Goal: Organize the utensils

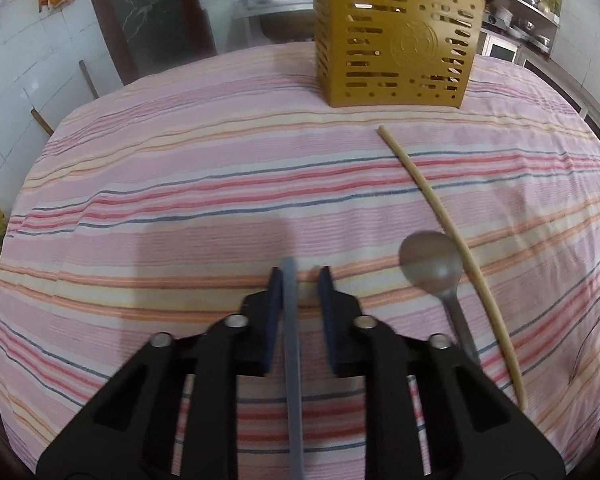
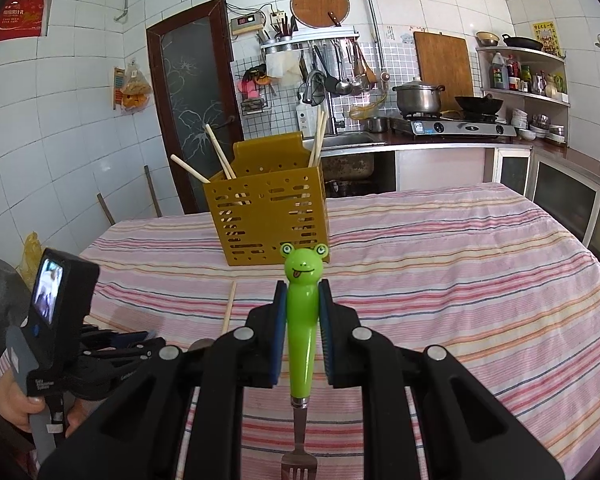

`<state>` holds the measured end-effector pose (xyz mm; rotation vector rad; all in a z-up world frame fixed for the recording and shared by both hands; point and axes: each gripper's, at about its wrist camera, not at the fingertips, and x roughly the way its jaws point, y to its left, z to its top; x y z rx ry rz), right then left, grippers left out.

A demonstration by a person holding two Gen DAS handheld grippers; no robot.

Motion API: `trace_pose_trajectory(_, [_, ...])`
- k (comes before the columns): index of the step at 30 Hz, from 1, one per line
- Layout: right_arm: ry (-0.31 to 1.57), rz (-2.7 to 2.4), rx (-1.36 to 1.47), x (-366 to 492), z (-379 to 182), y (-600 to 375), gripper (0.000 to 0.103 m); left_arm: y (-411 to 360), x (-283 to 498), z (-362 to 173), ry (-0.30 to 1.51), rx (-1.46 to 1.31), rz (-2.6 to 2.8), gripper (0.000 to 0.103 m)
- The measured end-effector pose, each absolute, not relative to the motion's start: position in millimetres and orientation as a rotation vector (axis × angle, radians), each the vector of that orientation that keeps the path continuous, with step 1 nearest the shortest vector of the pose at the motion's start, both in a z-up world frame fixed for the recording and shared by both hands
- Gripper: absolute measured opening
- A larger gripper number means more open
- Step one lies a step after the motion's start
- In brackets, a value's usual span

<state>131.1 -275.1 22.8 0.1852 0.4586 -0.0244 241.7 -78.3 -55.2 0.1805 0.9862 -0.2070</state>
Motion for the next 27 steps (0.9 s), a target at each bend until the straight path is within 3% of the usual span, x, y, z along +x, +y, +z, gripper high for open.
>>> trace_pose_trajectory(9, [0.456,-0.026,0.176,130,27,-275,0.016,-72,238,-49,0.957,0.110,-0.199,0.006])
trace_pose_trajectory(19, [0.409,-0.039,0.168,123,31,-276,0.016,-70,193,14,0.678,0.099,-0.189,0.006])
trace_pose_trajectory(27, [0.346,-0.051,0.174,124,47,-278,0.016,-65,184,54,0.558,0.060,-0.203,0.006])
